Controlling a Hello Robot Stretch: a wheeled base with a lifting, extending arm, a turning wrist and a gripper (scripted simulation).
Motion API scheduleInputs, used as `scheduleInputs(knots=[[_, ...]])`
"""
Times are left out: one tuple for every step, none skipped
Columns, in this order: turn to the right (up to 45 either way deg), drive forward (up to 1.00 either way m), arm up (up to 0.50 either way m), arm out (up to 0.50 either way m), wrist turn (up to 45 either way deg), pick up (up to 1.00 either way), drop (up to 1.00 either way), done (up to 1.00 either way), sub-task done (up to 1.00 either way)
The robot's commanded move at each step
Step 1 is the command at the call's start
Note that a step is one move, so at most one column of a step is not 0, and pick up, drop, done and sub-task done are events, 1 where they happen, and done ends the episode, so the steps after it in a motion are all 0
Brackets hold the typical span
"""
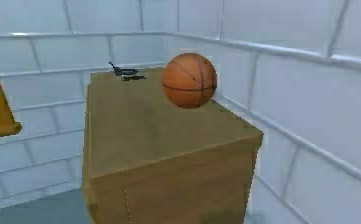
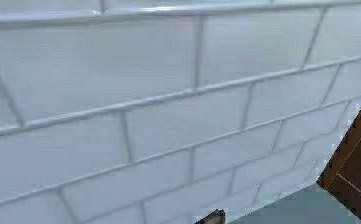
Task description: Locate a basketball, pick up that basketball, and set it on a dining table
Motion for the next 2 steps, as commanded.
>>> scheduleInputs(knots=[[45.0,0.0,0.0,0.0,0.0,0.0,0.0,0.0,0.0],[21.0,0.0,0.0,0.0,0.0,0.0,0.0,0.0,0.0]])
